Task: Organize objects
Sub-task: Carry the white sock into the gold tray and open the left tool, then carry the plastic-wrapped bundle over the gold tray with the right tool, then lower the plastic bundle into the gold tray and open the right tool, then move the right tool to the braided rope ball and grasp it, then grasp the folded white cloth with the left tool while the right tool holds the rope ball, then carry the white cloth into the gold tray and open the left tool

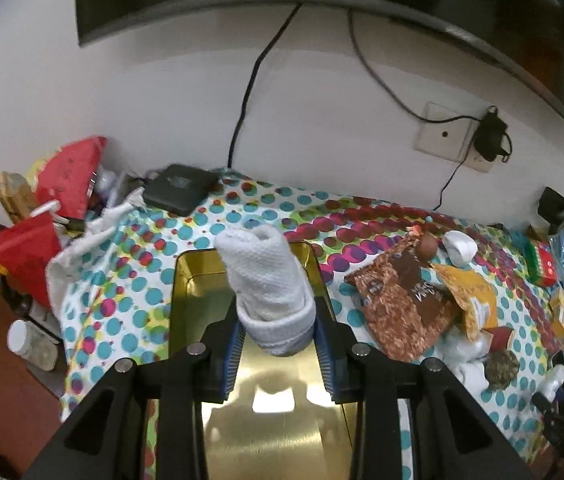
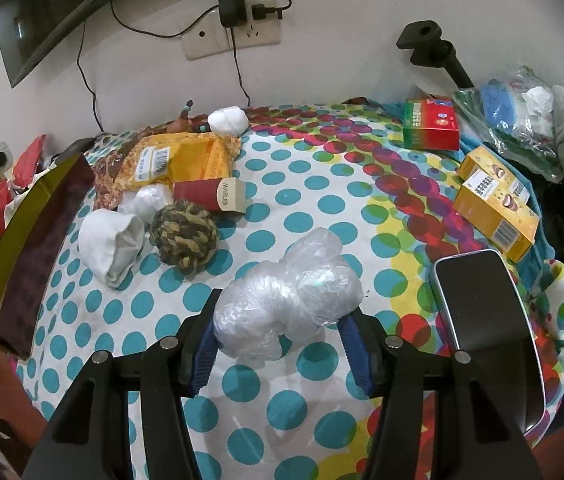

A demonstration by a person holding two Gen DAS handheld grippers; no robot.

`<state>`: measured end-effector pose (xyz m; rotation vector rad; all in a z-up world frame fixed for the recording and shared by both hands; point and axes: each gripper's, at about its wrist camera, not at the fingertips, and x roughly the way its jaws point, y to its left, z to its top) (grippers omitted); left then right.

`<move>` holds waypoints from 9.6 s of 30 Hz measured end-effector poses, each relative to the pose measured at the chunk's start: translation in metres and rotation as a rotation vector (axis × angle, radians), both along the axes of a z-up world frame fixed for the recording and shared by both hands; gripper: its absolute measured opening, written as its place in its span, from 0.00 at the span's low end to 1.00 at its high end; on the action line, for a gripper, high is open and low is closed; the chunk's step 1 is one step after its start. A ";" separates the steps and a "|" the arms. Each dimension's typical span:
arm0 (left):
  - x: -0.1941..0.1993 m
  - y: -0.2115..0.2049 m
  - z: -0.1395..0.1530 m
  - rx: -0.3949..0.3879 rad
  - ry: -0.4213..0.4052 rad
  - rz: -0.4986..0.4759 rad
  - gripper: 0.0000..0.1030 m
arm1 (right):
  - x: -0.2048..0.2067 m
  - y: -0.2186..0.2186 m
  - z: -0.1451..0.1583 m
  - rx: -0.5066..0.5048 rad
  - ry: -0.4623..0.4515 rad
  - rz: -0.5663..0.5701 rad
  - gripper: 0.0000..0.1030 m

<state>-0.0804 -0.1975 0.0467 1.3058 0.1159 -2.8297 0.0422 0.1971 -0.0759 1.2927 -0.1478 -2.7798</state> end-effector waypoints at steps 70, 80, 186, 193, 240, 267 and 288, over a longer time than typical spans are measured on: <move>0.026 -0.002 -0.027 0.053 0.017 0.101 0.55 | -0.018 -0.016 -0.012 0.018 -0.031 0.020 0.51; 0.116 0.058 -0.037 0.041 -0.034 0.076 0.55 | -0.008 -0.029 0.007 0.025 0.010 0.055 0.51; 0.133 0.152 -0.072 0.111 -0.059 -0.141 0.55 | -0.047 -0.074 -0.004 0.254 0.055 0.262 0.93; 0.118 0.166 -0.081 0.050 -0.054 -0.166 0.55 | -0.060 -0.087 -0.024 0.186 -0.002 0.334 0.53; 0.066 0.216 -0.114 -0.109 0.003 -0.206 0.28 | -0.077 -0.053 -0.031 0.056 -0.019 0.214 0.45; 0.094 0.177 -0.058 -0.060 0.047 -0.160 0.27 | -0.077 -0.057 -0.032 0.067 -0.021 0.219 0.47; 0.063 0.034 -0.026 -0.120 0.037 0.083 0.27 | -0.077 -0.057 -0.031 0.072 -0.023 0.220 0.48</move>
